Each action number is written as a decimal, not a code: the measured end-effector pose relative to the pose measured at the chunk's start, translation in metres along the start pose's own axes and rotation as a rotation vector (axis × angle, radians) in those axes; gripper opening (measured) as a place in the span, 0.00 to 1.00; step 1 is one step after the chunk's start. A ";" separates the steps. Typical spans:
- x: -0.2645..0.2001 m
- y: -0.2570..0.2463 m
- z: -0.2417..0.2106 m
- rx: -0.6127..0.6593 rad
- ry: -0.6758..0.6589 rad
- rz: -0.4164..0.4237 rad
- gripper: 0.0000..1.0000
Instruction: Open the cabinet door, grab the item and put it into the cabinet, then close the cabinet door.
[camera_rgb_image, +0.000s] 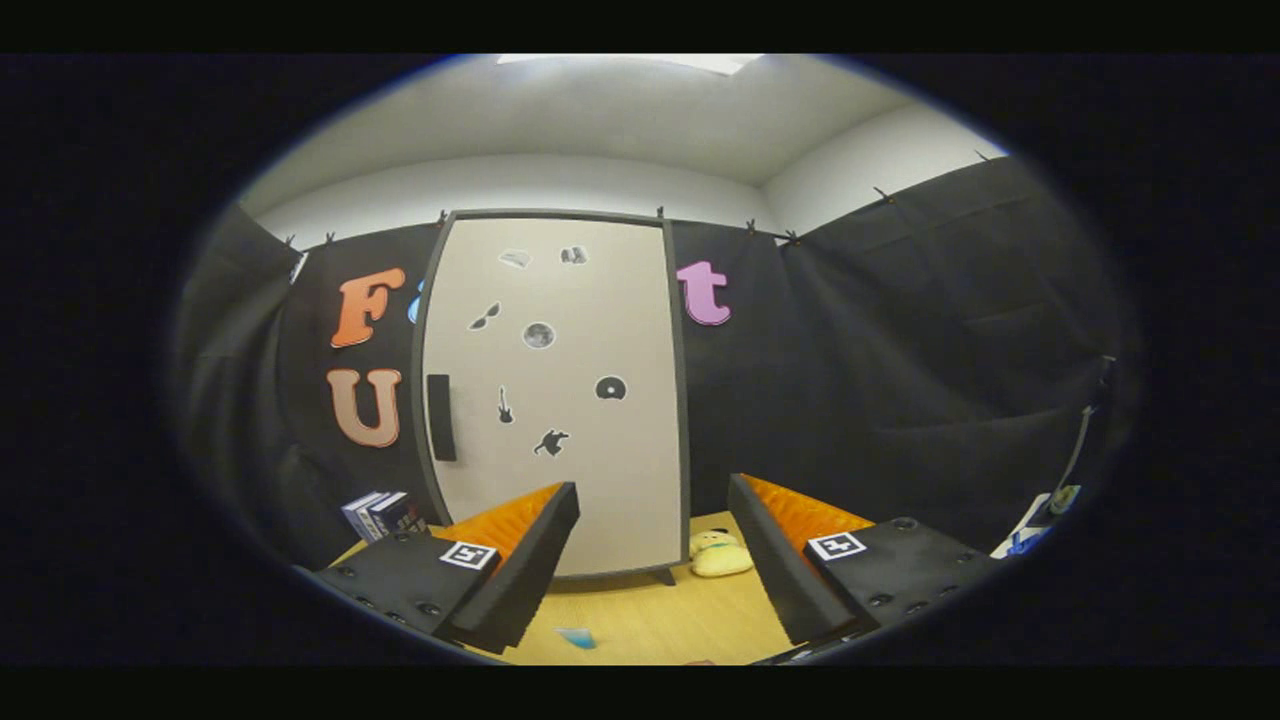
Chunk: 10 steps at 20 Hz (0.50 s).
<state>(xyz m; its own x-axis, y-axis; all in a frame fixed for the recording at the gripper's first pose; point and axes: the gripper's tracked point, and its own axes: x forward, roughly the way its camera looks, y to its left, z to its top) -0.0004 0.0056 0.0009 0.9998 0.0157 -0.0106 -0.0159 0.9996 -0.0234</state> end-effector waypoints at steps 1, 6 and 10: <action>0.000 0.000 0.000 -0.002 0.001 0.000 0.97; 0.010 0.014 -0.001 0.006 0.012 0.022 0.97; 0.029 0.053 -0.002 -0.001 0.050 0.086 0.97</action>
<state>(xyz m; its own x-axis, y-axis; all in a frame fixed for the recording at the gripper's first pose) 0.0277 0.0588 -0.0027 0.9930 0.1004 -0.0620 -0.1019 0.9946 -0.0214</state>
